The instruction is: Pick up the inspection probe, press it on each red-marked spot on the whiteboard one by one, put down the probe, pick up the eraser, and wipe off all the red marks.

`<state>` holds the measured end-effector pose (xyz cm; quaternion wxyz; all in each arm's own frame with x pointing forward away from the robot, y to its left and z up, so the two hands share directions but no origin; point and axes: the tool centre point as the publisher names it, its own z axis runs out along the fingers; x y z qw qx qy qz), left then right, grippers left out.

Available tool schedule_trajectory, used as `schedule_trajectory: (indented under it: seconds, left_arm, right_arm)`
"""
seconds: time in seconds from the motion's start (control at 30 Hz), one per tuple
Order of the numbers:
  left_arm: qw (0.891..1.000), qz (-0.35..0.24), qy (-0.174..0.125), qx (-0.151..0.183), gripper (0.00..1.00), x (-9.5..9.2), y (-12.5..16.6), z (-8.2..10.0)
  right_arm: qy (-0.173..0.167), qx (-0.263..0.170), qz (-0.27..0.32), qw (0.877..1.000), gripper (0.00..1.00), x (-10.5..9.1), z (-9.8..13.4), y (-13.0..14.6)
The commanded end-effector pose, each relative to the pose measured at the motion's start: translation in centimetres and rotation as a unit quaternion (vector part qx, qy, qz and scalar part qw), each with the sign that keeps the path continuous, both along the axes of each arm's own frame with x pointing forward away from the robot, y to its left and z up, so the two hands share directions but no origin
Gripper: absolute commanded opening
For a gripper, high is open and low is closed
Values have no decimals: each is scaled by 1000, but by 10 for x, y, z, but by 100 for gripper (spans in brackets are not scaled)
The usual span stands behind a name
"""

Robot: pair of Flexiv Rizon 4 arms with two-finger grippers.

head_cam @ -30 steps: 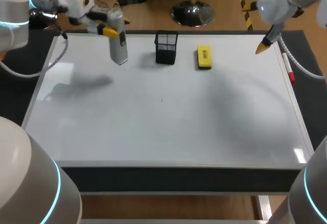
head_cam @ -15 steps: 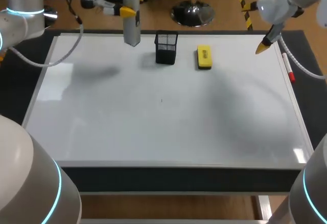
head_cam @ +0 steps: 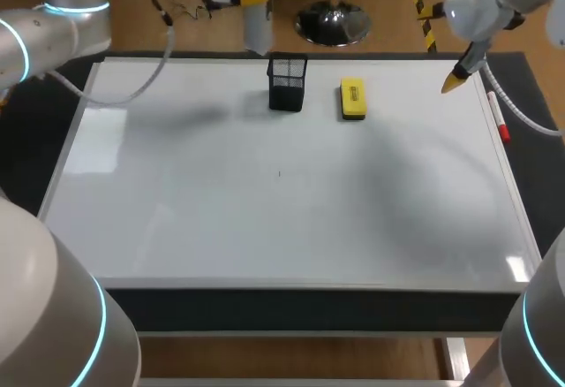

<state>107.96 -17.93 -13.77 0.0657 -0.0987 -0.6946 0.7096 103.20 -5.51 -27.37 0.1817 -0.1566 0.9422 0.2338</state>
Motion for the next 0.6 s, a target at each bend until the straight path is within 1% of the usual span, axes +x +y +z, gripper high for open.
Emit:
schedule_trajectory:
  seconds: [0.03,0.13,0.3,0.6]
  left_arm:
    - [1000,4,2,-15,0,3,-20,-7]
    - [1000,9,5,-24,0,5,-28,-7]
    - [1000,13,3,-25,0,6,-38,-8]
    - [998,54,19,-28,0,6,-43,-23]
  right_arm:
    - [0,-2,1,1000,100,0,0,0]
    - [0,-2,1,1000,100,0,0,0]
    - [0,-2,1,1000,100,0,0,0]
    - [0,-2,1,1000,100,0,0,0]
